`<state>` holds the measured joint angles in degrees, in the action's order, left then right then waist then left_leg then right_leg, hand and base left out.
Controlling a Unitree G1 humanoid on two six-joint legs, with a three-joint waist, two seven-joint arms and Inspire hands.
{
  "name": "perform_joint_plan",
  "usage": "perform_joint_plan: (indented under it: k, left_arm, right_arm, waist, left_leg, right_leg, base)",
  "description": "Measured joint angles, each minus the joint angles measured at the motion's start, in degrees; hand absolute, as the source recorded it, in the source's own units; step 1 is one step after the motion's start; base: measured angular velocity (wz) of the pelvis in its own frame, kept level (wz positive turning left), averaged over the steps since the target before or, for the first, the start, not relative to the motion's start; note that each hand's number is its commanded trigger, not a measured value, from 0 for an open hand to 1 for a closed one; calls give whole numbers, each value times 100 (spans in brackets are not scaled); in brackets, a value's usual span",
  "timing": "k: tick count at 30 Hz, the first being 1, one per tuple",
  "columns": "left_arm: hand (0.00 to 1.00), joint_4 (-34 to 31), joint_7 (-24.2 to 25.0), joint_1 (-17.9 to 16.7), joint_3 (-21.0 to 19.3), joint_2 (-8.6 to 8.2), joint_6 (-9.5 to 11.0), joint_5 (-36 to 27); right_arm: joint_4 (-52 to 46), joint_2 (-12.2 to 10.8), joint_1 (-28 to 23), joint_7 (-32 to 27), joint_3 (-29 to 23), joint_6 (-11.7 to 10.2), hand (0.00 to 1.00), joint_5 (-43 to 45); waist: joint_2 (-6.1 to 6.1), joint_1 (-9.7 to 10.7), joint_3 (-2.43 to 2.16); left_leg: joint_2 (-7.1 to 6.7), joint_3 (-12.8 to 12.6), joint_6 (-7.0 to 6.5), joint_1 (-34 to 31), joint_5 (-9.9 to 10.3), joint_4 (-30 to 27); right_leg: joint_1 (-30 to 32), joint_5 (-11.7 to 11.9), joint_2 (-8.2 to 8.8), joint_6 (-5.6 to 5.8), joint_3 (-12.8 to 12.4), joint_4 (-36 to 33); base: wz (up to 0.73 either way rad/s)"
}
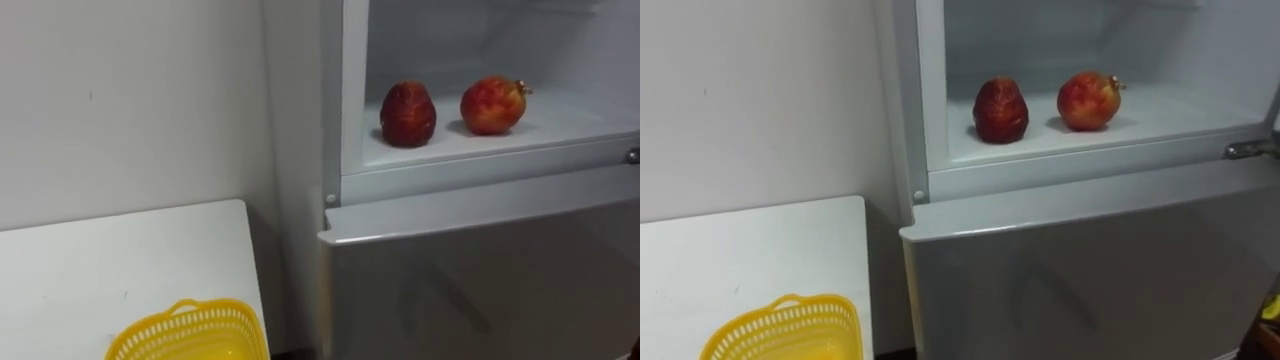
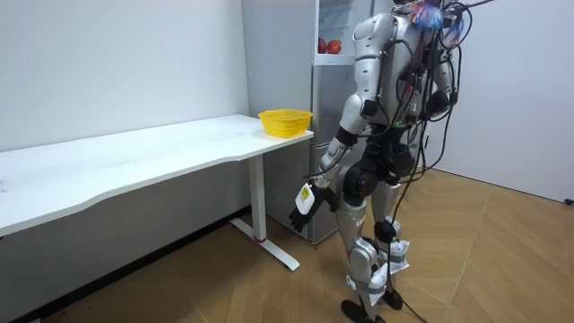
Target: Retrieve from the upper fridge
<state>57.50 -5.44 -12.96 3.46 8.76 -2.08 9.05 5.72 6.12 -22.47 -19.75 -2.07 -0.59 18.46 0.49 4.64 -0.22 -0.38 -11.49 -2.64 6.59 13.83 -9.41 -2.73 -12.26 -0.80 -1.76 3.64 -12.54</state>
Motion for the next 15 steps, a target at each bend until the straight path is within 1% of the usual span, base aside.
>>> perform_joint_plan:
  k: [2,3,4,6,7,8,9,10,13,14,15]
  left_arm:
    - [0,51,12,-11,44,18,51,-63]
    - [0,66,6,-8,102,24,91,-89]
    - [0,72,4,-12,215,54,184,-238]
    - [0,218,30,-14,251,94,289,-273]
    - [0,276,67,27,253,101,299,-275]
    - [0,295,75,26,263,104,305,-275]
    - [0,409,78,35,379,140,369,-337]
    - [0,500,99,83,471,186,392,-392]
    - [0,681,127,178,621,245,439,-409]
    - [0,686,142,213,659,251,445,-447]
    - [0,689,147,219,690,253,447,-465]
  right_arm:
    - [-596,24,-99,-116,119,-238,0,6]
    - [-743,24,-128,-145,143,-278,0,24]
    - [-978,28,-140,-199,208,-370,0,62]
    - [-1373,32,-148,-236,274,-386,0,142]
    - [-1642,55,-135,-306,314,-409,0,147]
    - [-1752,84,-124,-352,332,-467,0,146]
    - [-1907,138,-105,-433,352,-592,0,165]
    - [-2006,168,-71,-515,390,-664,0,175]
    - [-2218,274,0,-657,582,-718,0,190]
    - [-2282,282,51,-707,612,-767,0,235]
    - [-2305,287,100,-725,621,-770,0,270]
  waist:
    - [15,5,-9]
    - [16,7,-13]
    - [22,14,-9]
    - [26,15,-10]
    - [26,-1,-13]
    - [26,-4,-12]
    - [19,-1,-12]
    - [2,-1,-10]
    - [-23,-29,-4]
    - [-5,-23,-13]
    - [-1,-22,-14]
  left_leg:
    - [9,-58,1,5,0,-1]
    - [7,-61,1,0,0,0]
    - [10,-88,1,-2,0,0]
    - [24,-117,1,1,0,3]
    - [25,-149,2,1,0,3]
    - [28,-169,2,-1,0,3]
    - [37,-196,3,-3,1,3]
    - [43,-205,3,-4,1,6]
    - [55,-214,4,-14,1,17]
    - [61,-221,4,-19,2,26]
    - [62,-225,3,-18,2,35]
  right_leg:
    - [28,3,-22,-5,-66,3]
    - [62,3,-23,-5,-72,-11]
    - [82,4,-29,-6,-90,-16]
    - [94,6,-41,-9,-134,-19]
    - [117,5,-48,-9,-168,-20]
    - [127,7,-55,-10,-186,-20]
    - [128,28,-57,-11,-182,-10]
    - [128,39,-66,-14,-186,-7]
    - [136,73,-109,-18,-189,-14]
    - [145,93,-114,-18,-185,-12]
    - [149,100,-117,-16,-183,-12]
  base:
    - [-14]
    - [-4]
    - [-6]
    - [-12]
    - [-14]
    - [-11]
    - [-7]
    - [-4]
    - [-1]
    - [-3]
    - [-4]
